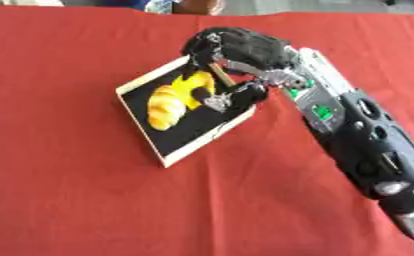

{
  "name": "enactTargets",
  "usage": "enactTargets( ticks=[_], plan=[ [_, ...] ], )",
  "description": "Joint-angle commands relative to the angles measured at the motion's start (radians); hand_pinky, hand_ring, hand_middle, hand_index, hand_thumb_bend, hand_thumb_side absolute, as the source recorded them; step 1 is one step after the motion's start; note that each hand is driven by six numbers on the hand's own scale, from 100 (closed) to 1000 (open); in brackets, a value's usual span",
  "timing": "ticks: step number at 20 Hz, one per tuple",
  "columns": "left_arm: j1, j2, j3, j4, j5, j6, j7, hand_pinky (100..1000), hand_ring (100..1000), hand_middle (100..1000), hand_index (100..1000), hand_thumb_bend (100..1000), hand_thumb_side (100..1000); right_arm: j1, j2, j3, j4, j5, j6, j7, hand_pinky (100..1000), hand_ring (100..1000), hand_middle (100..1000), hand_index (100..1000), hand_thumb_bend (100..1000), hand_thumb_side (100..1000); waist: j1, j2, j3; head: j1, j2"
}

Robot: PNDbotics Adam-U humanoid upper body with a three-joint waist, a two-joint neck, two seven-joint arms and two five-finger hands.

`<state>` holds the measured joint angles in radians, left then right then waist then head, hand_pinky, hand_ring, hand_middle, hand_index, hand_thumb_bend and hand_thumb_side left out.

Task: Pick up objects on the table and place them in the box.

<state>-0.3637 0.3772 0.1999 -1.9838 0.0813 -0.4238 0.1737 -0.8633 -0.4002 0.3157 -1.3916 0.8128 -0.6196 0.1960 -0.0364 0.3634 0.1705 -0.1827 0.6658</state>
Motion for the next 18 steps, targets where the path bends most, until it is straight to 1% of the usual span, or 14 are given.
enactTargets(
  ticks=[1, 2, 3, 4, 5, 6, 7, 8, 10, 12, 14, 16, 18],
  plan=[
    [-0.008, 0.012, 0.000, -0.016, 0.008, 0.001, -0.006, 827, 849, 747, 863, 100, 701, -0.010, -0.001, -0.002, 0.009, 0.037, -0.010, -0.020, 837, 812, 492, 695, 100, 171, 0.005, -0.022, 0.001, 0.002, -0.011],
    [-0.007, 0.011, 0.000, -0.016, 0.008, 0.001, -0.007, 827, 849, 747, 863, 100, 702, -0.009, 0.001, -0.001, 0.010, 0.043, -0.014, -0.022, 843, 841, 532, 739, 100, 162, 0.005, -0.021, 0.002, 0.002, -0.011],
    [-0.007, 0.011, 0.001, -0.016, 0.008, 0.002, -0.007, 828, 849, 747, 863, 100, 702, -0.007, 0.002, -0.001, 0.010, 0.047, -0.019, -0.019, 845, 872, 585, 776, 100, 183, 0.005, -0.021, 0.002, 0.002, -0.011],
    [-0.006, 0.010, 0.001, -0.016, 0.008, 0.003, -0.008, 828, 850, 747, 863, 100, 702, -0.006, 0.002, -0.003, 0.006, 0.052, -0.023, -0.016, 855, 897, 633, 836, 100, 217, 0.005, -0.021, 0.002, 0.002, -0.011],
    [-0.007, 0.010, 0.001, -0.016, 0.008, 0.003, -0.008, 828, 850, 747, 864, 100, 702, -0.004, 0.001, -0.005, -0.003, 0.059, -0.031, -0.014, 867, 919, 671, 878, 100, 208, 0.005, -0.021, 0.001, 0.003, -0.011],
    [-0.007, 0.010, 0.001, -0.016, 0.008, 0.004, -0.009, 828, 850, 747, 864, 100, 702, -0.002, 0.000, -0.008, -0.013, 0.065, -0.041, -0.014, 887, 957, 724, 909, 126, 154, 0.005, -0.021, 0.001, 0.003, -0.012],
    [-0.007, 0.010, 0.000, -0.016, 0.008, 0.005, -0.010, 828, 850, 747, 864, 100, 702, 0.001, -0.001, -0.011, -0.026, 0.068, -0.054, -0.014, 896, 978, 750, 920, 129, 119, 0.005, -0.021, 0.000, 0.003, -0.013],
    [-0.007, 0.010, 0.000, -0.016, 0.008, 0.006, -0.011, 828, 850, 747, 864, 100, 704, 0.003, -0.002, -0.014, -0.037, 0.067, -0.064, -0.013, 909, 1000, 783, 933, 111, 100, 0.004, -0.021, 0.000, 0.003, -0.014],
    [-0.006, 0.009, 0.000, -0.016, 0.008, 0.007, -0.012, 829, 850, 747, 864, 100, 706, 0.006, -0.004, -0.024, -0.062, 0.060, -0.072, -0.016, 923, 1000, 805, 939, 133, 107, 0.004, -0.021, -0.002, 0.004, -0.015],
    [-0.005, 0.009, 0.000, -0.016, 0.009, 0.008, -0.013, 829, 850, 747, 864, 100, 707, 0.011, -0.006, -0.032, -0.088, 0.055, -0.069, -0.021, 930, 1000, 821, 948, 100, 248, 0.005, -0.021, -0.004, 0.005, -0.016],
    [-0.005, 0.009, 0.000, -0.016, 0.009, 0.008, -0.014, 829, 850, 747, 864, 100, 706, 0.014, -0.006, -0.036, -0.111, 0.048, -0.059, -0.021, 935, 1000, 829, 951, 114, 246, 0.006, -0.021, -0.005, 0.004, -0.018],
    [-0.005, 0.009, 0.000, -0.016, 0.010, 0.008, -0.015, 829, 850, 747, 864, 100, 707, 0.017, -0.005, -0.040, -0.129, 0.040, -0.051, -0.015, 933, 1000, 827, 950, 100, 255, 0.007, -0.021, -0.006, 0.004, -0.019],
    [-0.005, 0.009, 0.000, -0.016, 0.010, 0.009, -0.016, 829, 850, 747, 864, 100, 706, 0.019, -0.005, -0.045, -0.143, 0.030, -0.042, -0.009, 934, 1000, 831, 952, 105, 251, 0.007, -0.021, -0.007, 0.002, -0.020]
  ],
)
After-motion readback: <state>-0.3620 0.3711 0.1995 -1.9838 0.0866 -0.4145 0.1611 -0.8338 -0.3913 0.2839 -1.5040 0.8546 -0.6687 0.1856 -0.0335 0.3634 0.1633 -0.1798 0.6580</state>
